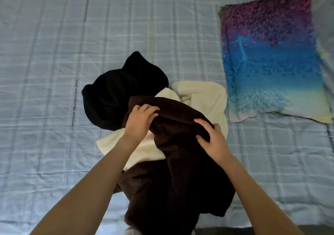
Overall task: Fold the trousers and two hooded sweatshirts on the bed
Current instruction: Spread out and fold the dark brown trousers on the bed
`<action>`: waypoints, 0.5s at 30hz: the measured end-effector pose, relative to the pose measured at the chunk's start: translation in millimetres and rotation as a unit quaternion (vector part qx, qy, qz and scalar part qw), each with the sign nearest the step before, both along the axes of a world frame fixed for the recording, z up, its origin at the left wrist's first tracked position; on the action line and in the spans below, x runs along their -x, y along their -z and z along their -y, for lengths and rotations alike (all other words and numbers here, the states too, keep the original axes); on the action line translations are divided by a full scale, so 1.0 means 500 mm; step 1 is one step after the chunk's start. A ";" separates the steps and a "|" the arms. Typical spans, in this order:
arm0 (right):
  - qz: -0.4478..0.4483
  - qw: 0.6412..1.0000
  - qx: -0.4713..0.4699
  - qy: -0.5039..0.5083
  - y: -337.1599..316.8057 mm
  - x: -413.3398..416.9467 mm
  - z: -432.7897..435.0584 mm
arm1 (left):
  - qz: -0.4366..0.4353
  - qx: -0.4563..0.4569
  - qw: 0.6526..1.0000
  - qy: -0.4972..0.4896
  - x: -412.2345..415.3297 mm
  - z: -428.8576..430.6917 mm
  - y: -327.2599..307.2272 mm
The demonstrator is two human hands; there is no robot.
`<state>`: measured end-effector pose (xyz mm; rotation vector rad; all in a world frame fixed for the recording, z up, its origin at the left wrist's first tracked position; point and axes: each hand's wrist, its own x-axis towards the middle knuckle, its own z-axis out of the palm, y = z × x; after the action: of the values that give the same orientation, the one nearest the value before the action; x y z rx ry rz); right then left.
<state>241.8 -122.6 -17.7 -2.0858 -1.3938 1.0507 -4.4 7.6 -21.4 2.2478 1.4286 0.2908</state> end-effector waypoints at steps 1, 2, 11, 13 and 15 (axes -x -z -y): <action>-0.018 0.999 -0.015 0.024 -0.018 0.001 0.010 | 0.027 0.004 1.000 -0.001 0.001 0.008 -0.013; -0.038 0.998 -0.030 0.048 -0.039 0.004 0.020 | 0.057 0.011 0.998 -0.005 0.003 0.019 -0.028; -0.211 0.961 -0.142 0.109 -0.315 0.075 0.093 | 0.313 0.061 0.937 -0.146 0.038 0.148 -0.272; -0.208 0.957 -0.176 0.099 -0.370 0.095 0.108 | 0.346 0.038 0.925 -0.153 0.048 0.175 -0.350; -0.204 0.950 -0.220 0.085 -0.427 0.112 0.117 | 0.378 0.008 0.913 -0.152 0.057 0.196 -0.437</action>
<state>186.1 -181.1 195.6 -1.5302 -1.0956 0.9281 -32.7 -90.3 197.0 1.5835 1.2976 1.1049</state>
